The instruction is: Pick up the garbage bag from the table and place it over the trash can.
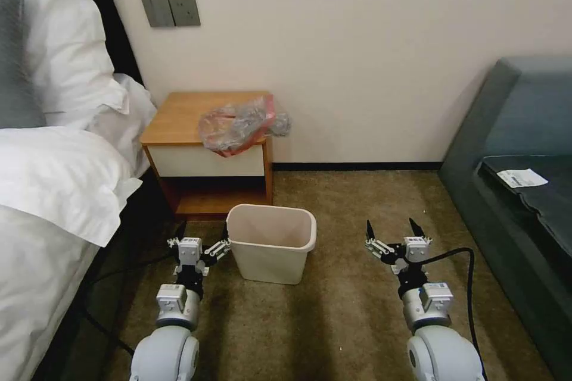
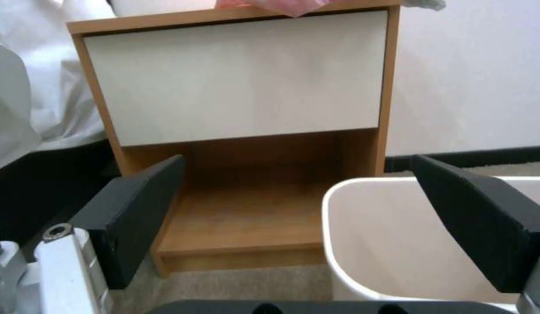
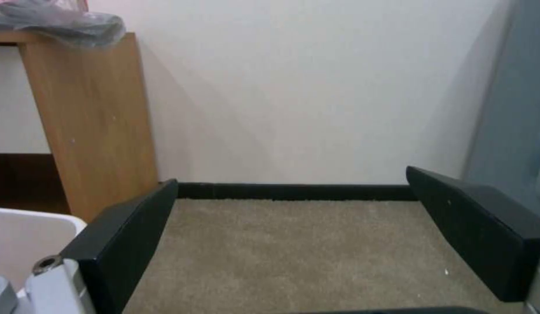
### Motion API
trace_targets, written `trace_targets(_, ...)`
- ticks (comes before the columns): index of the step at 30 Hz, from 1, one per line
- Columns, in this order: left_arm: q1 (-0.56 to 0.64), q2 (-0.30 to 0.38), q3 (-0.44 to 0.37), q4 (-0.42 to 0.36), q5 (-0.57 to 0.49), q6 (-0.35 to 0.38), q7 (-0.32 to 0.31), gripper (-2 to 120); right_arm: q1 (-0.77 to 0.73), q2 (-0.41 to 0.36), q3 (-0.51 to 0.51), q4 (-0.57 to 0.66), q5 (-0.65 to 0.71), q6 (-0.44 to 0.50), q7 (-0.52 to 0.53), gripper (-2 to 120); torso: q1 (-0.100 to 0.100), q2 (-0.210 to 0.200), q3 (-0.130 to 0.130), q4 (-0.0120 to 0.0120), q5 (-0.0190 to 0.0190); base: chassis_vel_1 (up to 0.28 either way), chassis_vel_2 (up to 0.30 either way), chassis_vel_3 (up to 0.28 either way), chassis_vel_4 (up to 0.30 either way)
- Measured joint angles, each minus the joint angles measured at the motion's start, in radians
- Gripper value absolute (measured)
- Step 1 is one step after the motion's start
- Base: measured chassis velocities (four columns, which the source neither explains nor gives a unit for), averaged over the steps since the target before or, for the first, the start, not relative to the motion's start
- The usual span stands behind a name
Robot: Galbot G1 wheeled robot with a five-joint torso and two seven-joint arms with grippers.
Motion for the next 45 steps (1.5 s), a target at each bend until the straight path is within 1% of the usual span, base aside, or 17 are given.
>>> trace_targets(36,0.000,0.000,0.000,0.000,-0.001,-0.001,0.000,97,0.000,0.000,0.000,0.000,0.000,0.000,0.000,100,0.000,0.000,0.000,0.0000,0.0000,0.000,0.000,0.000,0.000)
trace_targets(37,-0.001,0.001,-0.002,0.004,-0.005,-0.005,0.000,97,0.000,0.000,0.000,-0.001,-0.001,0.002,0.000,100,0.000,0.000,0.000,0.0000,0.0000,0.000,0.000,0.000,0.000)
trace_targets(39,-0.017,0.010,-0.018,0.036,-0.045,-0.065,0.000,99,0.005,0.003,-0.005,-0.016,-0.010,0.034,0.003,100,0.000,0.000,0.000,-0.0001,-0.0002,0.000,0.000,0.000,0.000)
trace_targets(40,-0.017,0.010,-0.018,0.036,-0.045,-0.065,0.000,99,0.005,0.003,-0.005,-0.016,-0.010,0.034,0.003,100,0.000,0.000,0.000,-0.0001,-0.0002,0.000,0.000,0.000,0.000)
trace_targets(44,-0.050,0.029,-0.054,0.107,-0.132,-0.196,-0.001,98,0.023,0.021,-0.031,-0.071,-0.045,0.157,0.020,100,0.000,0.000,0.000,0.0000,-0.0002,0.000,0.000,0.000,0.000)
trace_targets(45,-0.050,0.029,-0.054,0.107,-0.132,-0.196,-0.001,98,0.023,0.021,-0.031,-0.071,-0.045,0.157,0.020,100,0.000,0.000,0.000,0.0000,-0.0002,0.000,0.000,0.000,0.000)
